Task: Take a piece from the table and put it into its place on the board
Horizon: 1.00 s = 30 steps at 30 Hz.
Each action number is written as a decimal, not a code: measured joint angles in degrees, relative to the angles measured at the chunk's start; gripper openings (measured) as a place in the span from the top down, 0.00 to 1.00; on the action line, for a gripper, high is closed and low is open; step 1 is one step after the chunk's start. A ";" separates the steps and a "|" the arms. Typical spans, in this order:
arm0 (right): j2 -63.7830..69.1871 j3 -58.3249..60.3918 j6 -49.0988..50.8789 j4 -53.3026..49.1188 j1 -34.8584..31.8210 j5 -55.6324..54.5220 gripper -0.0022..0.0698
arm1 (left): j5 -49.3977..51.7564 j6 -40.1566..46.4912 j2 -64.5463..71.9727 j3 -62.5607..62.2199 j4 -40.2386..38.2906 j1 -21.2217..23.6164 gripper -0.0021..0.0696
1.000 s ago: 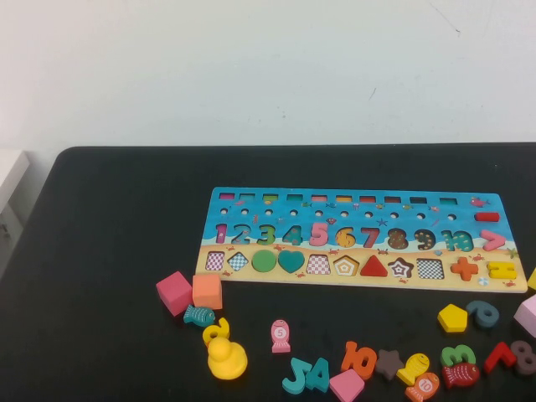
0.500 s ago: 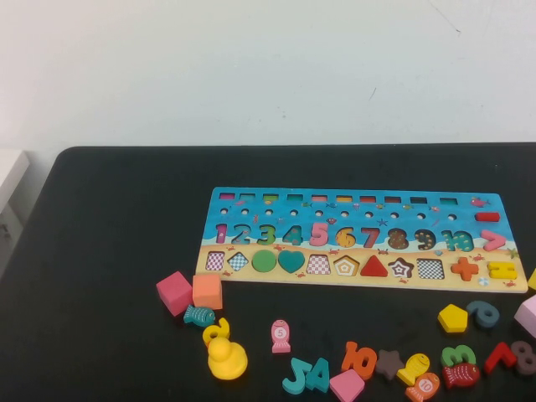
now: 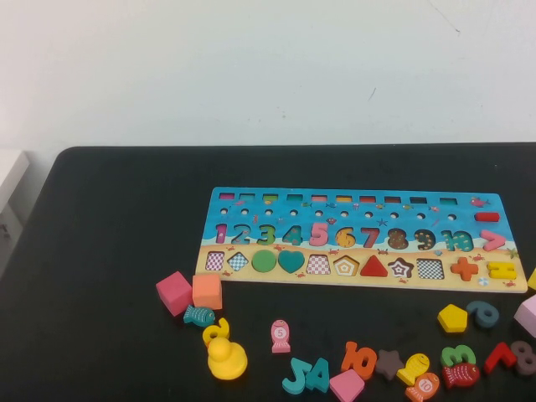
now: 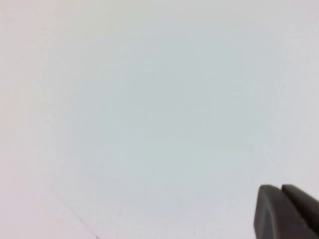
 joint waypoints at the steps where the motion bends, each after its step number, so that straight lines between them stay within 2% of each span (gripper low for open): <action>1: 0.00 0.00 0.12 0.55 0.00 0.19 0.94 | 0.00 0.00 0.00 0.00 0.00 0.00 0.97; 3: 0.00 -0.83 0.39 0.81 0.00 4.05 0.94 | 0.00 0.00 0.00 0.00 0.00 0.00 0.97; 10: 3.27 -17.42 0.74 1.16 0.00 40.24 0.94 | 0.00 0.00 0.00 0.00 0.00 0.00 0.97; 13: 9.56 -25.33 1.38 1.27 0.00 53.36 0.94 | 0.00 0.00 0.00 0.00 0.00 0.00 0.97; 18: 24.05 -34.55 2.29 3.38 0.00 68.98 0.94 | 0.00 0.00 0.00 0.00 0.00 0.00 0.97; 21: 35.98 -39.65 -2.64 9.39 0.00 78.82 0.94 | 0.00 0.00 0.00 0.00 0.00 0.00 0.97; 24: 43.81 -40.40 -4.82 11.58 0.00 82.13 0.94 | 0.00 0.00 0.00 0.00 0.00 0.00 0.97; 30: 55.63 -40.40 -7.65 9.67 0.00 83.44 0.94 | 0.00 0.00 0.00 0.00 0.00 0.00 0.97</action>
